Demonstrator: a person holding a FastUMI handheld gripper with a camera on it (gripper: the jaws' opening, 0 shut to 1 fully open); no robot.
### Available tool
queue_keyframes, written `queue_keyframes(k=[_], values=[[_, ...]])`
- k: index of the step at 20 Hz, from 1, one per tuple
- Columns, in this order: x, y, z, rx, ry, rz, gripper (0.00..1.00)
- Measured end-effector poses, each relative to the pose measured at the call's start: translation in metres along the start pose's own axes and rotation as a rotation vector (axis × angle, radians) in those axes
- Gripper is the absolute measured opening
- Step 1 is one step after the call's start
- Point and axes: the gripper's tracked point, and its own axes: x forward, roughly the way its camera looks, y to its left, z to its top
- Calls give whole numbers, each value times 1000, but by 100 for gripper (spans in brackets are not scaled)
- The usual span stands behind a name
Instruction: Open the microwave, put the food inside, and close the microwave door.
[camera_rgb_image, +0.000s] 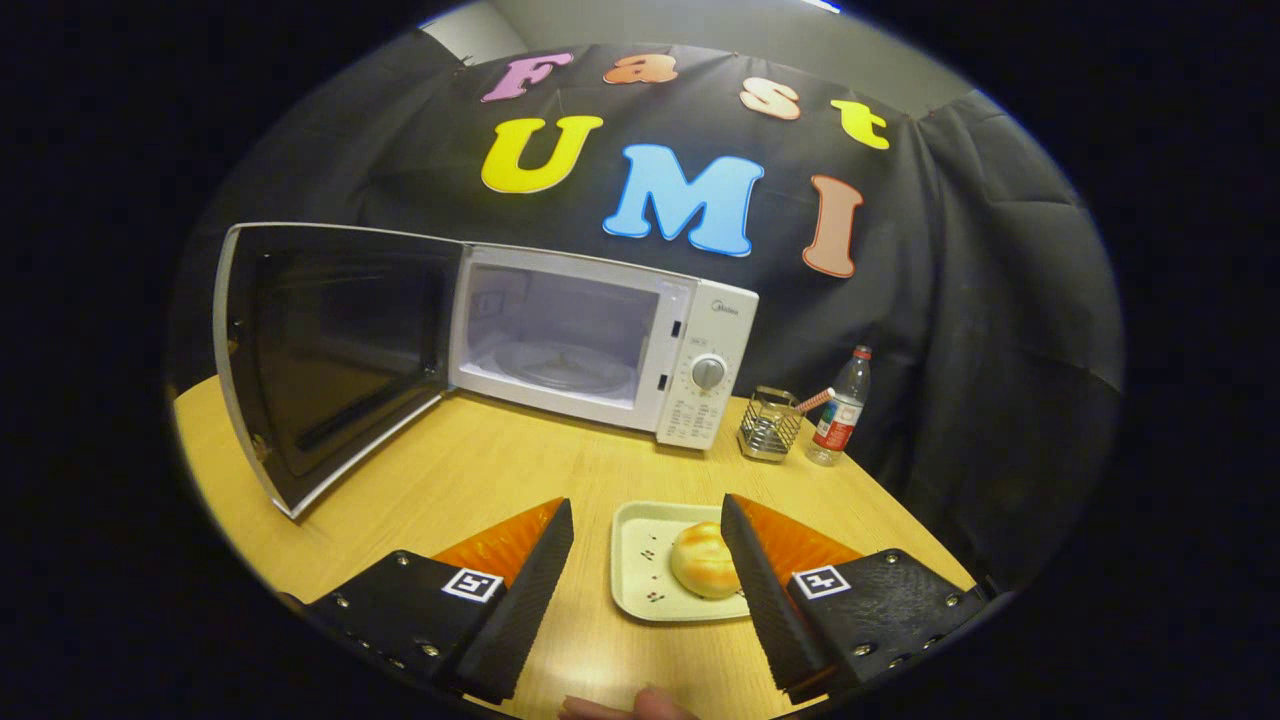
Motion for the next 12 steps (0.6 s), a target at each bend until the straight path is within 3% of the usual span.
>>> queue_keyframes(k=[3,6,9,12], values=[[27,-27,-17,51,76,2,90],[52,-51,-40,20,160,-36,90],[61,-42,-52,92,234,47,91],[71,-41,-58,102,271,76,91]])
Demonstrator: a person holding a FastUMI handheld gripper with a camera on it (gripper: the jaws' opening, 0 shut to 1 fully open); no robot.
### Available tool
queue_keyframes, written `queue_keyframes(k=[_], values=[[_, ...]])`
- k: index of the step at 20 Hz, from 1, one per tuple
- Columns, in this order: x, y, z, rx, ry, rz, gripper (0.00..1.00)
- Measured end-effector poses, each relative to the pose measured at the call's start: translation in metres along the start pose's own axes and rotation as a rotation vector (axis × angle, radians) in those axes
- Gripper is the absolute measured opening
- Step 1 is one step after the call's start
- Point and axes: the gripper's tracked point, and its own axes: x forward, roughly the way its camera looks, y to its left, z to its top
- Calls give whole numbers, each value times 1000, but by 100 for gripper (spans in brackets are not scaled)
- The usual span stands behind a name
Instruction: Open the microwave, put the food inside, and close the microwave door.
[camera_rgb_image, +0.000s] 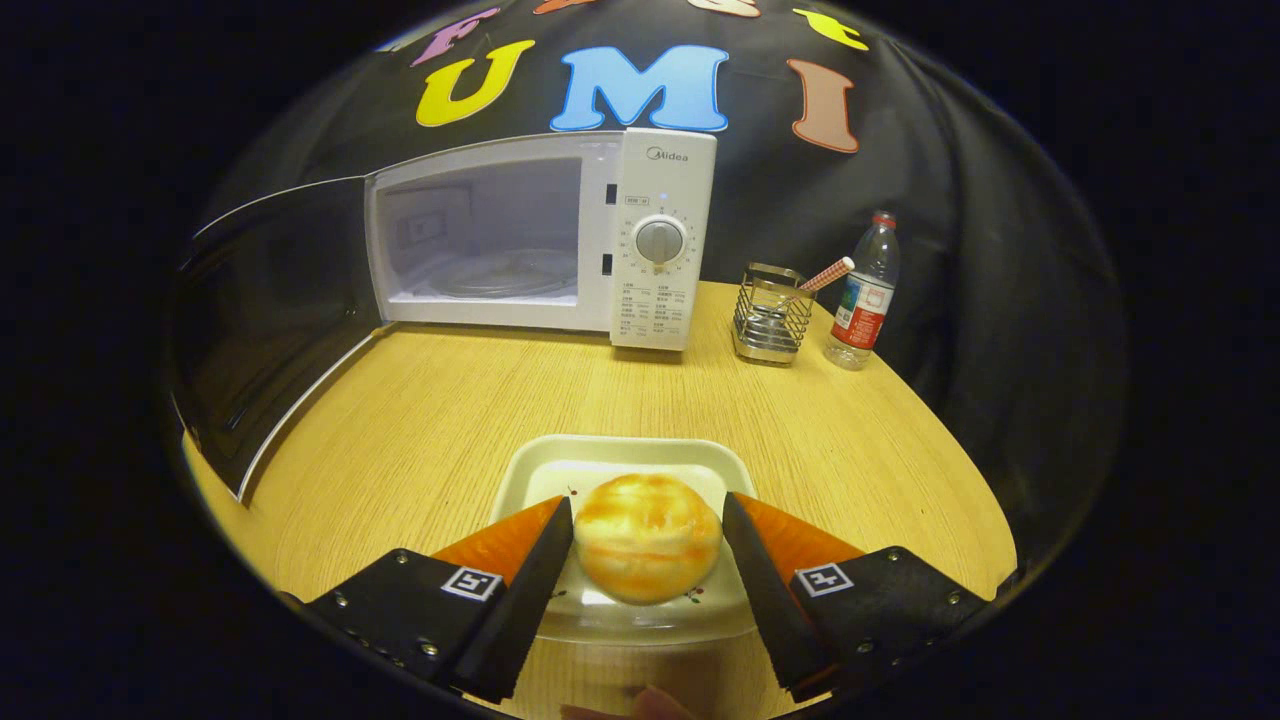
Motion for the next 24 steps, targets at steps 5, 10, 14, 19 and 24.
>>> queue_keyframes(k=[5,10,14,19,24], values=[[6,1,-11,39,28,32,91],[6,1,-9,49,-6,33,84],[-2,13,-4,89,-21,72,78],[-20,45,30,134,-88,141,78],[-26,98,68,194,-142,256,78]])
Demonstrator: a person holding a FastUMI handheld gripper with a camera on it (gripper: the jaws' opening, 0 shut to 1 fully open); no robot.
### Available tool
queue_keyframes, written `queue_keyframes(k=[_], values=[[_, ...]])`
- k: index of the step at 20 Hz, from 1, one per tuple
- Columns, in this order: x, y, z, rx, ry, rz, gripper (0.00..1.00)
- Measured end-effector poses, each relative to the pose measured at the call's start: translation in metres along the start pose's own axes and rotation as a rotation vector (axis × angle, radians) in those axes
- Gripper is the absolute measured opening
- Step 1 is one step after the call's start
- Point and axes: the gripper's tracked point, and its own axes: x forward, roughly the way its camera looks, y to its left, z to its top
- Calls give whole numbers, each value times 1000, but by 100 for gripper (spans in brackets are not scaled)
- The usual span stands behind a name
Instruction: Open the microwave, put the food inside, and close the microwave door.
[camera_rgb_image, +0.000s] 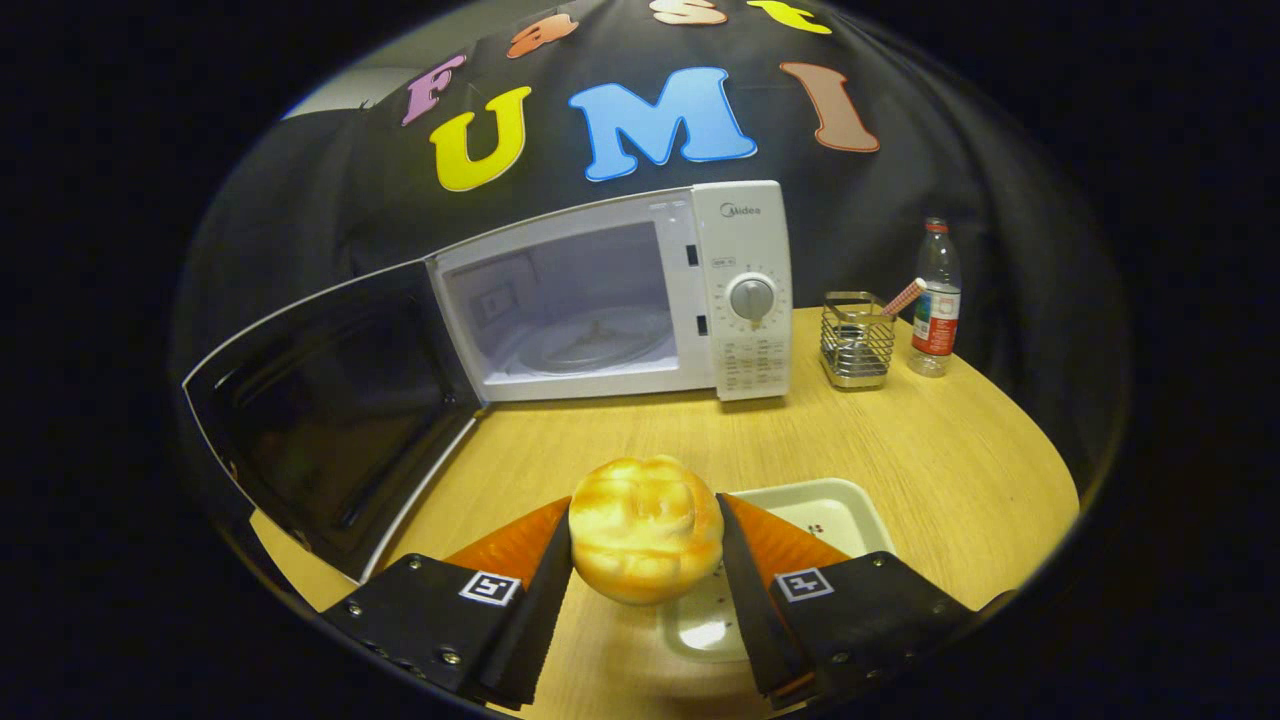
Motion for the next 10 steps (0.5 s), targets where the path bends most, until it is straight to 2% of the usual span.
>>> queue_keyframes(k=[4,10], values=[[29,34,19,95,-16,49,78],[85,69,41,195,-38,62,77]])
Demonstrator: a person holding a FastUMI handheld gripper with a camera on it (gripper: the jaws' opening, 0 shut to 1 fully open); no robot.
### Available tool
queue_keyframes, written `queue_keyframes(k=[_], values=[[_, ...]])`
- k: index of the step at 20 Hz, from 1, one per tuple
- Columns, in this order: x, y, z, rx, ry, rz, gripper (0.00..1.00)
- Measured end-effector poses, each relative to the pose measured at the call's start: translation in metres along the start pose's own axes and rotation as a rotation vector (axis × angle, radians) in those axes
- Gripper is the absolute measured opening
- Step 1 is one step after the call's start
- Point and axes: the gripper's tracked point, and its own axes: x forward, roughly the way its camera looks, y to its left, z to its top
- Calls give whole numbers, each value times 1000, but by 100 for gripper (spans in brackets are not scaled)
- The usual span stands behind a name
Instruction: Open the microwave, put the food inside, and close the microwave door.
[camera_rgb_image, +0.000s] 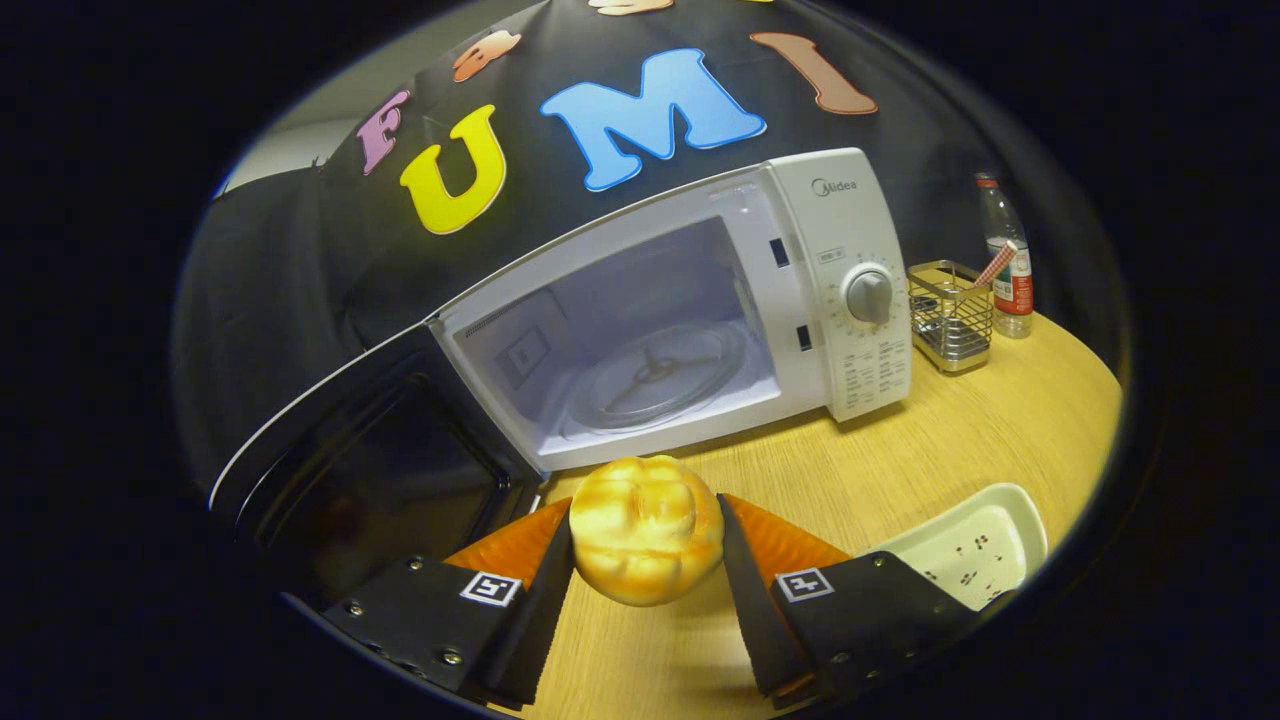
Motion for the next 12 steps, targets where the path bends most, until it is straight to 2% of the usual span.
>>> queue_keyframes(k=[6,9,12], values=[[67,31,28,-13,-106,3,77],[106,32,37,-26,-119,-26,77],[144,28,47,-42,-131,-90,78]])
